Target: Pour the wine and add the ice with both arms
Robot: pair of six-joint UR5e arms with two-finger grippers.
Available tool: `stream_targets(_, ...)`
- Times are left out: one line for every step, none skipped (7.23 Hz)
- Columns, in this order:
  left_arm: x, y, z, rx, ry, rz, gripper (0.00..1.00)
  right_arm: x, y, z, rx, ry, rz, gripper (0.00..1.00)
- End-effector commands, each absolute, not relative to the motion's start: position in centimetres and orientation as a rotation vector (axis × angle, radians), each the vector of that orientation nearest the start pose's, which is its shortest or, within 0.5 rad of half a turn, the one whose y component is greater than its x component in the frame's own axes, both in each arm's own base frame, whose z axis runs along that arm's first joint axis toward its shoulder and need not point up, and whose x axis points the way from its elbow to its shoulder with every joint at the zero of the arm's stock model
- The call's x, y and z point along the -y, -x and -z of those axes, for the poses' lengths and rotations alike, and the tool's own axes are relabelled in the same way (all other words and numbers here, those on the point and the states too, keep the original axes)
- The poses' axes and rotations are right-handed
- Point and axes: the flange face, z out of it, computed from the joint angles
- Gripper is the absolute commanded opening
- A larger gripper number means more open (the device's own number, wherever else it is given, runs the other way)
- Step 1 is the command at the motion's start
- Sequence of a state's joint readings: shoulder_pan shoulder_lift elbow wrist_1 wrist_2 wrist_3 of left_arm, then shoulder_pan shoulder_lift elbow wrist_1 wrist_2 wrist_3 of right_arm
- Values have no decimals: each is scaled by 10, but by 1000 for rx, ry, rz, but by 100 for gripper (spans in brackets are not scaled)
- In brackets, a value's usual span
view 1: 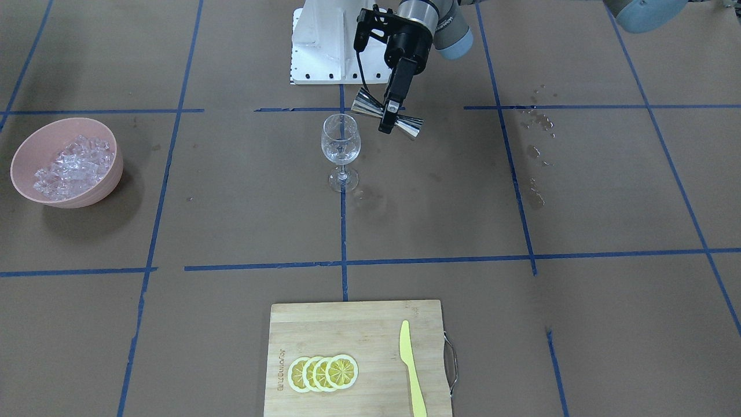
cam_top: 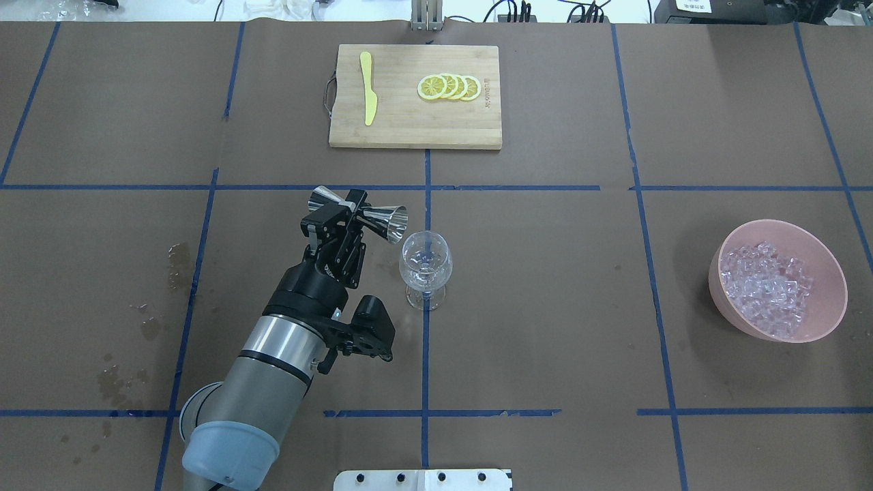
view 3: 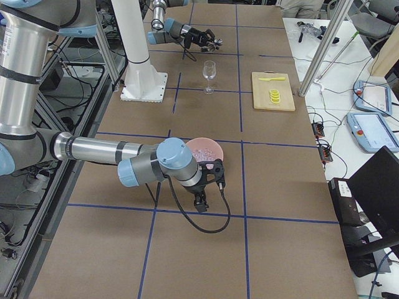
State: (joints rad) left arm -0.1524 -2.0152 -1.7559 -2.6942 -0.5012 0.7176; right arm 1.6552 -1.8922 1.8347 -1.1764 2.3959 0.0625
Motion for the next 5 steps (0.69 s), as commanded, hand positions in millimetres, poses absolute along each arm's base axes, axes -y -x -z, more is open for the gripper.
stream_targets(299, -468, -257, 23, -1695, -543, 0, 365, -91, -621, 813, -331, 3, 100)
stream_targets(295, -446, -296, -47, -1726, -523, 0, 365, -91, -626, 813, -327, 3, 100)
stream_targets(290, -417, -340, -66, -1736, -503, 0, 365, -91, -626, 813, -328, 4, 100)
stream_targets(285, -387, -383, -136, -1727, -451, 0, 365, -91, -626, 813, -327, 3, 100)
stream_targets(278, -362, -414, -271, -1717, -391, 0, 364, -91, -626, 812, -334, 6, 100)
